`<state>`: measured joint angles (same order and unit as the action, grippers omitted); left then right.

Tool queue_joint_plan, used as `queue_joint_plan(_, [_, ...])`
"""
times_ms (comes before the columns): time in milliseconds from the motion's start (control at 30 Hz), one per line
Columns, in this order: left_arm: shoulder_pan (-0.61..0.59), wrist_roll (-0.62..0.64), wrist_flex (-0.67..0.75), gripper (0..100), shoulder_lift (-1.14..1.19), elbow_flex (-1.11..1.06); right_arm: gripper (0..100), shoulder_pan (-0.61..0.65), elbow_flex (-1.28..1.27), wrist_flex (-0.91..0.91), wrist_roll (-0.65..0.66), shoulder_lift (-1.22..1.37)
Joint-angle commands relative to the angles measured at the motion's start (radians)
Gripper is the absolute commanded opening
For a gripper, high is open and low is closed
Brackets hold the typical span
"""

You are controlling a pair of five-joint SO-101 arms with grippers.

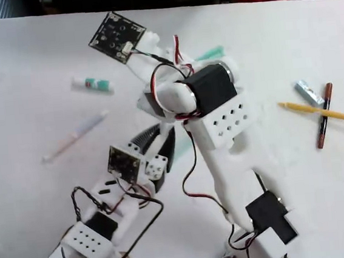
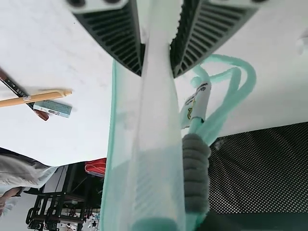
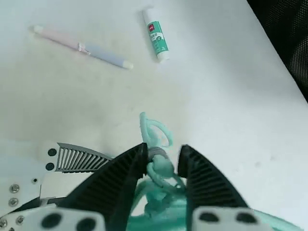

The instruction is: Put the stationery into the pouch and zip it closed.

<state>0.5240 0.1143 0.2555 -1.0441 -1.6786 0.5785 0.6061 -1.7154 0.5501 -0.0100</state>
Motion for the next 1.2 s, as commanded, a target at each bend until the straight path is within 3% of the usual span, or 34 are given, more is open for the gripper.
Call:
queue_joint_plan(0, [0.025,0.005,-0.029,3,0.031,-0.003,4.2,-0.041,0.0,-0.005,0.048,-0.012])
queue_joint_plan(267, [0.025,0.005,-0.028,3,0.031,-0.003,1.8,-0.199,0.015,-0.004,0.051,-0.013])
queue_joint_plan(567, [0.025,0.005,-0.028,3,0.031,-0.003,1.8,-0.222,0.229,-0.005,-0.021,-0.013])
queue_joint_plan(933, [0.025,0.005,-0.029,3,0.031,-0.003,1.8,-0.329,0.127,-0.007,-0.031,-0.048])
queue_joint_plan(1100, [0.025,0.005,-0.029,3,0.031,-0.003,3.2,-0.249,0.104,-0.007,-0.109,-0.17])
queue_joint_plan(1167, [0.025,0.005,-0.029,3,0.031,-0.003,12.3,-0.186,0.094,-0.007,-0.198,-0.206])
